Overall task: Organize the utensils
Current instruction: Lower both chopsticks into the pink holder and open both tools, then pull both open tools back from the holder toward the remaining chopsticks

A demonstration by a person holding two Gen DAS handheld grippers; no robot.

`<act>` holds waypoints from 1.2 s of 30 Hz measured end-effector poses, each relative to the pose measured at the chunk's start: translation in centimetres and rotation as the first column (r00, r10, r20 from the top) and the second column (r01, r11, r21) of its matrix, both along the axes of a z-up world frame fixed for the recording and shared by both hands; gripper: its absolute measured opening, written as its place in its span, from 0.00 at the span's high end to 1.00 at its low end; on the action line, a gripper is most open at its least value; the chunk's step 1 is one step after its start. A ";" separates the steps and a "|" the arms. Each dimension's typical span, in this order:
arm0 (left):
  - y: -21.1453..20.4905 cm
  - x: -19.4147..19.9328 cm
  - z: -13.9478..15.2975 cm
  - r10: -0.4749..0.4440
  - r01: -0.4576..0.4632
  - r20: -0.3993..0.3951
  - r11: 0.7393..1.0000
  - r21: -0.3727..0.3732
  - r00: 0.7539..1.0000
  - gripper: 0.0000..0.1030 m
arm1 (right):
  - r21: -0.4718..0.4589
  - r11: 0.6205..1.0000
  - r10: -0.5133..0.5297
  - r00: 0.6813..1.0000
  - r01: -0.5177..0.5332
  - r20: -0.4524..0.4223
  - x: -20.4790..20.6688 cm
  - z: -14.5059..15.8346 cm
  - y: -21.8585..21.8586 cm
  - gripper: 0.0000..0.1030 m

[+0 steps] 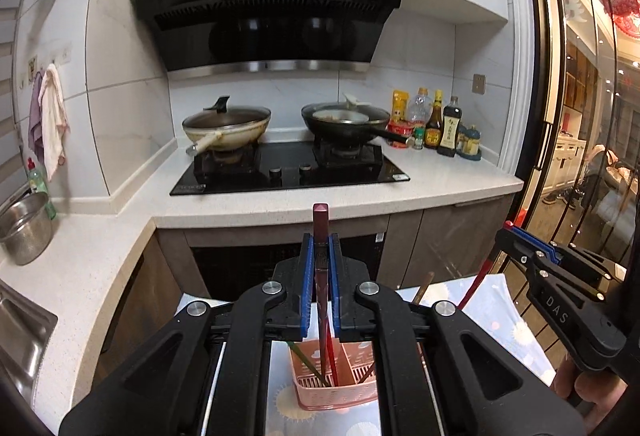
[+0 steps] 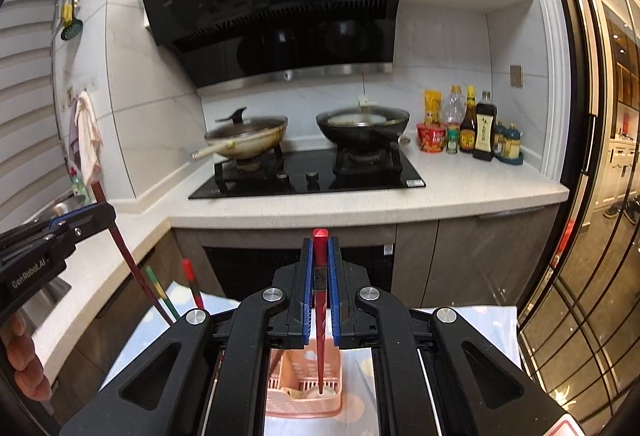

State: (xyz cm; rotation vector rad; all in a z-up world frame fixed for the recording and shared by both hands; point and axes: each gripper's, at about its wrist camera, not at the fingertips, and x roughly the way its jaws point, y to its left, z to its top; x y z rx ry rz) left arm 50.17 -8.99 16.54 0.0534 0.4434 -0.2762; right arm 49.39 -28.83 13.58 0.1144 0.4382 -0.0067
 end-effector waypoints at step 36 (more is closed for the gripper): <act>4.5 -11.8 -5.5 0.062 -0.062 -0.059 0.998 0.010 0.996 0.36 | -0.054 0.998 0.016 1.000 -0.016 -0.002 -15.5 -2.6 2.8 0.61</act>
